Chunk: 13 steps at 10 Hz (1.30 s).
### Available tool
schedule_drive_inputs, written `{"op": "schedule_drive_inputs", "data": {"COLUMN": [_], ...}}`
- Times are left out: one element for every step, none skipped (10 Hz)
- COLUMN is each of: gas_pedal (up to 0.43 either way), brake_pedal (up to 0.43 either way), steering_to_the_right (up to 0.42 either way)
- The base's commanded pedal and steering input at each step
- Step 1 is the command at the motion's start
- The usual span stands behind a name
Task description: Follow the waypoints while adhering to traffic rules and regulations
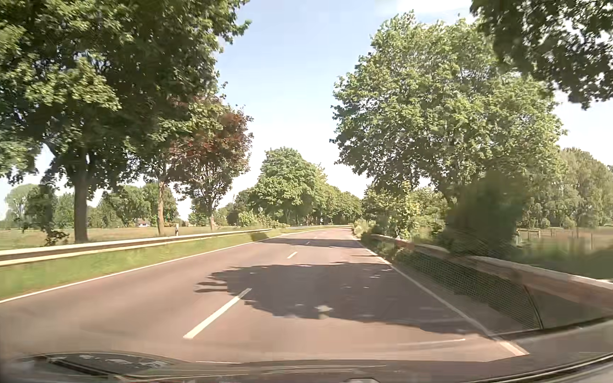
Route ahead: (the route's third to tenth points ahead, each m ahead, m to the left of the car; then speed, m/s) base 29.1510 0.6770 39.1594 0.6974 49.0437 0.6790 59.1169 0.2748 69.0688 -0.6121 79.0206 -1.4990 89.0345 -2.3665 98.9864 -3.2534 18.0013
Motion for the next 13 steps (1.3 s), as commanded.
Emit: {"op": "schedule_drive_inputs", "data": {"gas_pedal": [0.177, 0.177, 0.177, 0.177, 0.177, 0.177, 0.177, 0.177, 0.177, 0.177, 0.177, 0.177, 0.177], "brake_pedal": [0.000, 0.000, 0.000, 0.000, 0.000, 0.000, 0.000, 0.000, 0.000, 0.000, 0.000, 0.000, 0.000], "steering_to_the_right": [-0.001, -0.001, -0.001, 0.000, 0.000, 0.000, 0.001, 0.001, 0.001, 0.001, 0.002, 0.002, 0.002]}}
